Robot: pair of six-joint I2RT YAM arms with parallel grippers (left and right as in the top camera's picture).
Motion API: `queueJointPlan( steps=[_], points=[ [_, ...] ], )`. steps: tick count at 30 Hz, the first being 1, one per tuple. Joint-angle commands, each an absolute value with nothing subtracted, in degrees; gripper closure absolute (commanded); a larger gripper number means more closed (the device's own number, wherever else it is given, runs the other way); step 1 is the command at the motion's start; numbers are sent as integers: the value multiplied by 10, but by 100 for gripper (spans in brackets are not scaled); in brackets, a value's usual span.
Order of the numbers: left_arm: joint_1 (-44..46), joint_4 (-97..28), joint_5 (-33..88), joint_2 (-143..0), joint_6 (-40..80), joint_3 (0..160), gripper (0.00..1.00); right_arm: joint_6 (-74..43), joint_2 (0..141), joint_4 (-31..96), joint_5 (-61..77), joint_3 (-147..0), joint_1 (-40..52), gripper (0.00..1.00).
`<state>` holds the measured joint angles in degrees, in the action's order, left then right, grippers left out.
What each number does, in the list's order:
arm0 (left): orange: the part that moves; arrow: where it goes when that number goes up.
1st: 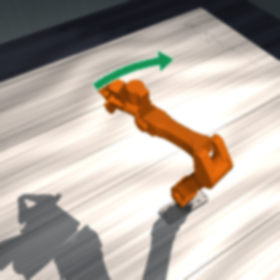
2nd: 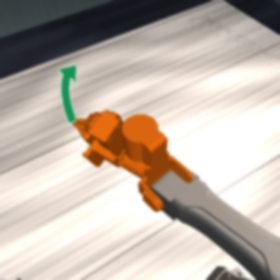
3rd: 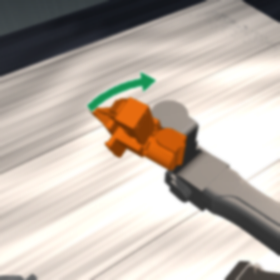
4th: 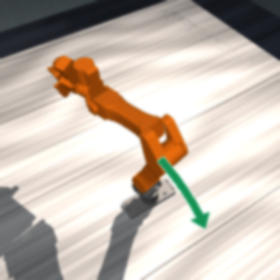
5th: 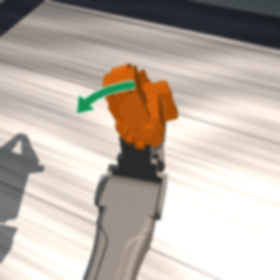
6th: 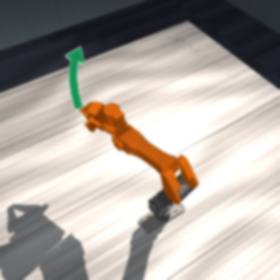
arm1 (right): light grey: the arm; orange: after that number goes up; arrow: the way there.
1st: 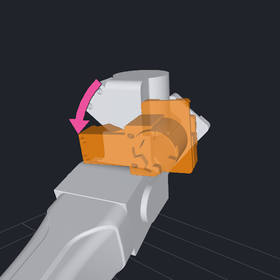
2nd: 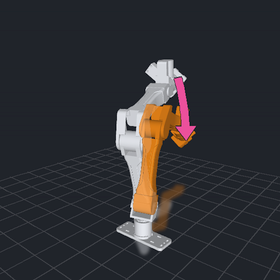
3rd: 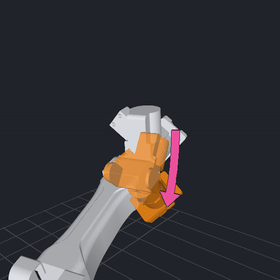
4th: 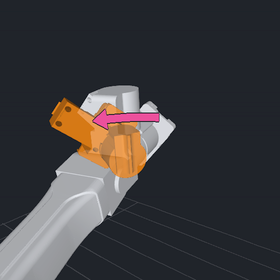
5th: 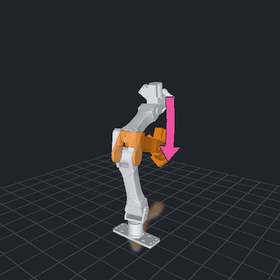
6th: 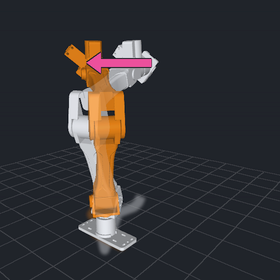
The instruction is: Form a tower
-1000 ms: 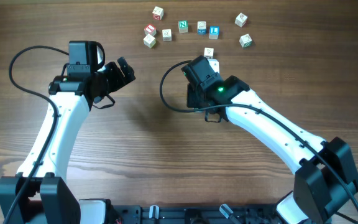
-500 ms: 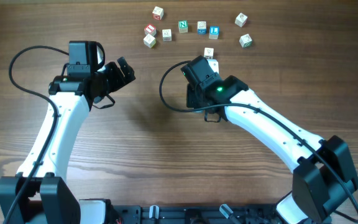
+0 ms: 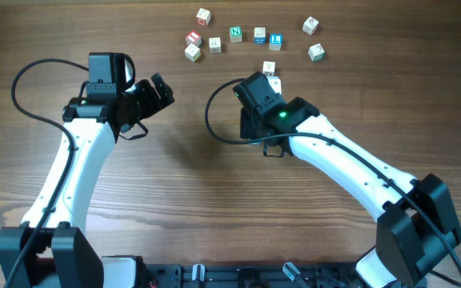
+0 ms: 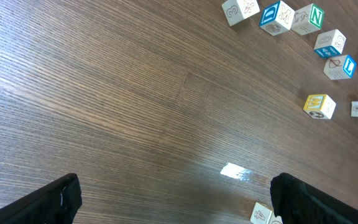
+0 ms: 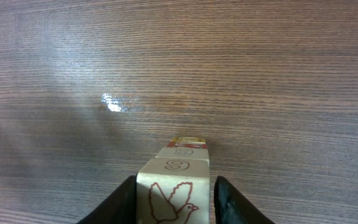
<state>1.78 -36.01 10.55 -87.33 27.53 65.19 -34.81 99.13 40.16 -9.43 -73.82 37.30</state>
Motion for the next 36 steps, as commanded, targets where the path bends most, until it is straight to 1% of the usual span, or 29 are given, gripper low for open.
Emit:
queueJointPlan(
  steps=[1,3,6,11,12,15,17,18,20,23,25,27,31,36],
  points=[
    [17,-358,104,-872,274,649,0,-346,999,400,-94,-734,371,58],
    [17,-358,104,-872,274,649,0,-346,999,399,-94,-734,371,56],
    [17,-358,104,-872,274,649,0,-346,999,399,-94,-734,371,47],
    [17,-358,104,-872,274,649,0,-346,999,398,-94,-734,371,43],
    [17,-358,104,-872,274,649,0,-345,999,394,-94,-734,371,26],
    [17,-358,104,-872,274,649,0,-338,999,387,-80,-754,370,20],
    [17,-358,104,-872,274,649,0,-296,997,401,-79,-804,368,6],
    [17,-358,104,-872,274,649,0,-284,997,418,-79,-833,359,0],
    [17,-358,104,-872,274,649,0,-270,999,442,-46,-881,316,1],
    [17,-358,104,-872,274,649,0,-243,1023,418,6,-901,244,1],
    [17,-358,104,-872,274,649,0,-225,1068,391,20,-913,213,1],
    [17,-358,104,-872,274,649,0,-226,1120,354,11,-916,202,1],
    [17,-358,104,-872,274,649,0,-226,1178,281,-1,-916,199,1],
    [17,-358,104,-872,274,649,0,-225,1206,233,-16,-915,199,0]
  ],
)
